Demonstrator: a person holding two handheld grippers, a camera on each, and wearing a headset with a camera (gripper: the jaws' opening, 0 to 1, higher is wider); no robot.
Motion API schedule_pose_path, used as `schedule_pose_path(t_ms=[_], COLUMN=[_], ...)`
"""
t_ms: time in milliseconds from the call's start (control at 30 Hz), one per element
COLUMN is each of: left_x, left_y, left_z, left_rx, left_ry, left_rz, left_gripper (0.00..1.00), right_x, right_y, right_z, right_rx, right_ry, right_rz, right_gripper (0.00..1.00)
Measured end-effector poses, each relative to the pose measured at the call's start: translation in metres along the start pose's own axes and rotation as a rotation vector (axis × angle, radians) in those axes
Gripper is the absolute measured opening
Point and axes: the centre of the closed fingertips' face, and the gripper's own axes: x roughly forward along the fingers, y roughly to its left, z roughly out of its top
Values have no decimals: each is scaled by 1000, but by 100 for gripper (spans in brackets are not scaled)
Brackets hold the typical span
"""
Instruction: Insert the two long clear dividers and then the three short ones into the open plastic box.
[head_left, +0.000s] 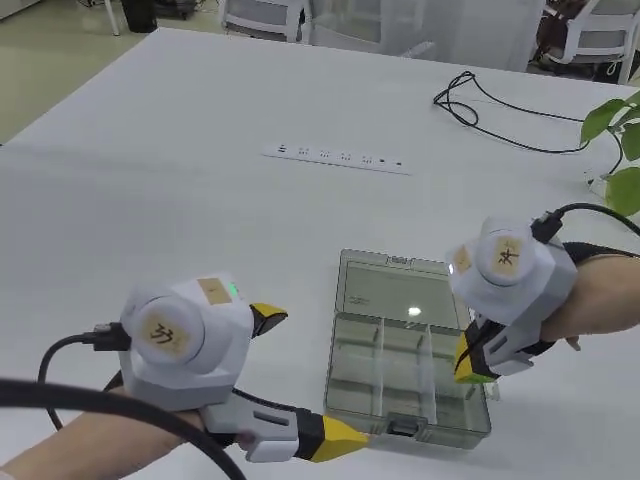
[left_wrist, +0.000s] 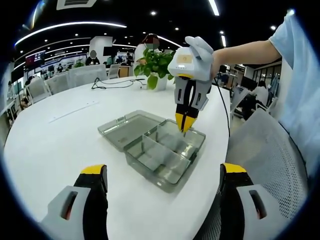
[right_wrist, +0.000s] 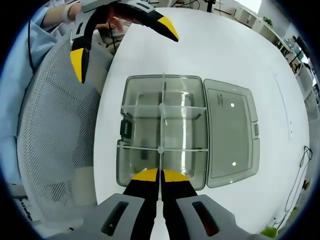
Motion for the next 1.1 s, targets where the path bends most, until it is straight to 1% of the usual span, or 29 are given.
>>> schedule_pose_path(t_ms=[200,267,300,333,367,400,433,467,500,533,567,600,667,733,767,800,867,900,933,967,1000,1033,1067,1100], left_x=[2,3,3,3,3,3,3,2,2,2,2,1,0,-2,-3,-4,-5,-7,-8,-10,-12,-14,-16,-17], left_y=[-2,-3,-3,-4,-5,-5,-5,-5,-5,-4,-4,-4,-3,-3,-4,-5,-4,-3,-1,3,5,8,9,11], left_z=[2,2,2,2,2,1,1,0,-1,-1,-2,-2,-3,-1,0,-1,-1,-2,-3,-4,-5,-4,-4,-5], left_rx=[9,9,10,11,11,12,11,9,5,0,-5,-12,-28,-55,-62,-68,-81,-84,-76,-57,-52,-59,-65,-73], left_ry=[-2,0,0,-1,0,1,1,1,-1,-5,-8,-11,-19,-38,-47,-48,-55,-53,-47,-43,-41,-50,-53,-54], left_rz=[-6,-7,-8,-10,-11,-11,-10,-9,-6,1,4,7,15,34,37,40,52,67,85,116,133,152,157,164], left_gripper=[95,95,95,95,95,95,95,95,95,96,96,96,95,97,98,98,98,99,100,100,100,100,100,100], right_x=[0,-1,-1,-2,-5,-7,-12,-13,-18,-22,-25,-28,-32,-35,-37,-39,-43,-47,-49,-52,-54,-56,-57,-59], right_y=[1,1,0,-3,-3,-3,-1,0,2,3,5,7,10,11,12,15,18,20,22,23,25,29,34,35], right_z=[0,0,1,4,6,7,10,12,14,11,10,11,7,-1,-5,-8,-13,-15,-18,-22,-25,-26,-28,-30], right_rx=[3,-18,-47,-84,-73,-45,-22,-21,-5,38,56,72,107,143,173,236,306,350,384,447,477,526,561,600], right_ry=[-7,-19,-33,-75,-112,-133,-182,-201,-246,-268,-290,-334,-369,-407,-426,-469,-525,-571,-598,-640,-665,-712,-733,-772], right_rz=[-8,-9,-14,-50,-64,-72,-75,-76,-85,-99,-106,-122,-152,-203,-222,-234,-259,-287,-307,-341,-364,-384,-395,-443], right_gripper=[3,3,4,9,15,22,30,34,37,41,45,50,62,72,76,78,85,88,93,98,99,100,100,100])
